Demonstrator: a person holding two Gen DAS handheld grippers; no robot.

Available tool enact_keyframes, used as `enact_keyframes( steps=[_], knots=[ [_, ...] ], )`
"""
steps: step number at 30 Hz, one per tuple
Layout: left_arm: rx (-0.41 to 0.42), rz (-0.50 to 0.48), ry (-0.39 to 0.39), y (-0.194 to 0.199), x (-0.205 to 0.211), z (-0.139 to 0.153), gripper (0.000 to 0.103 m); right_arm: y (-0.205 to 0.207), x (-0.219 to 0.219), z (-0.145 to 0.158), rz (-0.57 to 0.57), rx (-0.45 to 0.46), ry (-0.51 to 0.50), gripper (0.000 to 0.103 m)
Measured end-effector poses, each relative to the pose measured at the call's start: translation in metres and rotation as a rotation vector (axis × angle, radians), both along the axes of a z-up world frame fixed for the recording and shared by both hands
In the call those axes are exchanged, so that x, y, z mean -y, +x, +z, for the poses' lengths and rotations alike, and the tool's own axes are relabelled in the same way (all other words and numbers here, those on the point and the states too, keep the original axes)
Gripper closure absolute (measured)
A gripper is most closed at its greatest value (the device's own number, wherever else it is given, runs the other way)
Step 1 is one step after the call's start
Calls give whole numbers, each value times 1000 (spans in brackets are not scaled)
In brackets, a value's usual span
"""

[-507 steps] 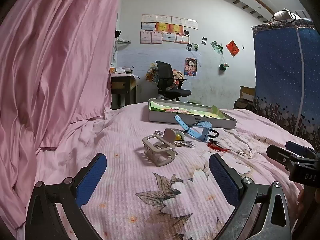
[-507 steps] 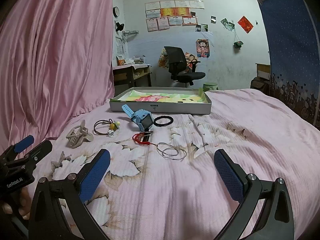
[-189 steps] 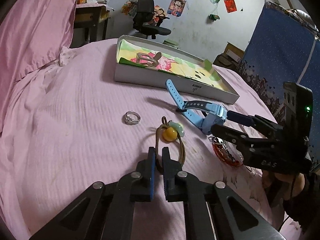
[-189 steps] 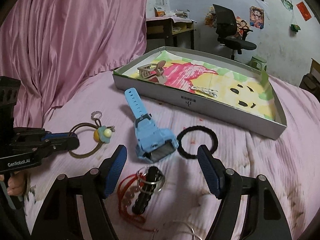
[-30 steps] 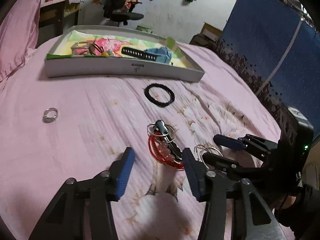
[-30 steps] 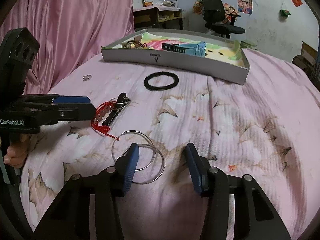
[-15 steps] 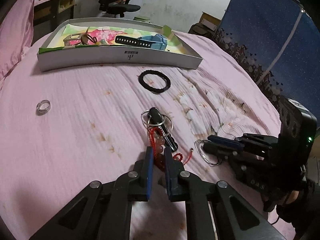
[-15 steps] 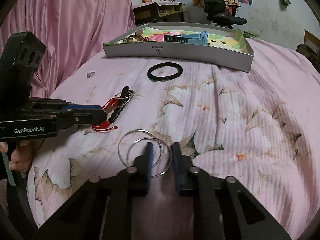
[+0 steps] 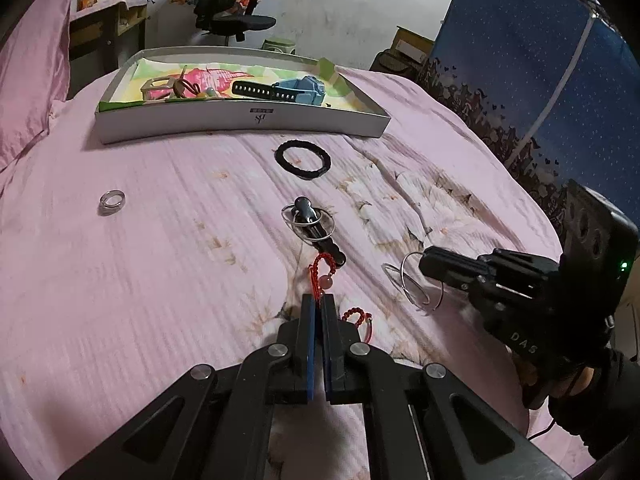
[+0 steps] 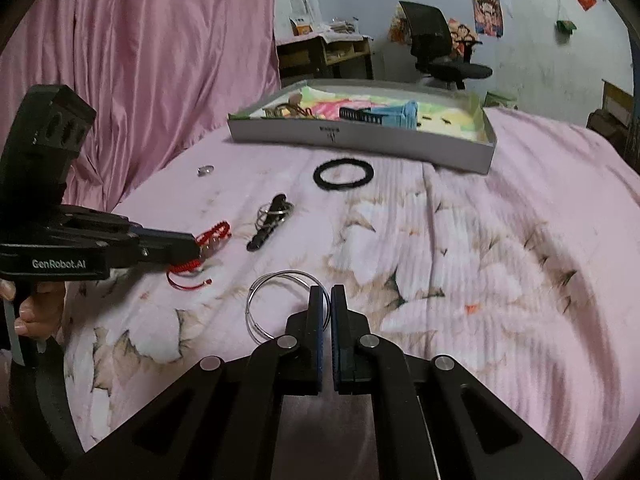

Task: Organize jewelry
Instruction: 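Grasp the red cord bracelet with the left tool while the right tool grasps the silver hoops, then lower the bracelet and hoops into the tray and open both tools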

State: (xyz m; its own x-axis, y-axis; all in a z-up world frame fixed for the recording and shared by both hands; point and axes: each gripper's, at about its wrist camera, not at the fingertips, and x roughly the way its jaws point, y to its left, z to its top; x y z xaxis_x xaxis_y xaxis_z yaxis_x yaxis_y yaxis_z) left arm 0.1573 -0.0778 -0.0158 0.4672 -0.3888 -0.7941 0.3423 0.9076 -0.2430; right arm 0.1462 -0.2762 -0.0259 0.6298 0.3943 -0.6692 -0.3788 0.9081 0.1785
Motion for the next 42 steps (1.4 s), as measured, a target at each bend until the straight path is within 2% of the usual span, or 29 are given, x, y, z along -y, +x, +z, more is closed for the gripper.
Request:
enact_keyframes(
  steps=[10, 19, 29, 33, 38, 42],
  knots=[
    [89, 37, -39, 1, -8, 20, 100, -1, 8, 18, -28, 71, 28, 100],
    [185, 67, -63, 31, -12, 53, 100, 19, 2, 60, -32, 167, 26, 101],
    [253, 126, -92, 95, -22, 77, 100, 81, -13, 100, -53, 233, 3, 101],
    [279, 140, -68, 121, -22, 79, 100, 113, -26, 110, -59, 254, -6, 101],
    [272, 173, -56, 153, -27, 72, 100, 143, -38, 106, -78, 254, 0, 101],
    [251, 205, -55, 173, -33, 59, 100, 165, -43, 91, -104, 231, 11, 101]
  ],
)
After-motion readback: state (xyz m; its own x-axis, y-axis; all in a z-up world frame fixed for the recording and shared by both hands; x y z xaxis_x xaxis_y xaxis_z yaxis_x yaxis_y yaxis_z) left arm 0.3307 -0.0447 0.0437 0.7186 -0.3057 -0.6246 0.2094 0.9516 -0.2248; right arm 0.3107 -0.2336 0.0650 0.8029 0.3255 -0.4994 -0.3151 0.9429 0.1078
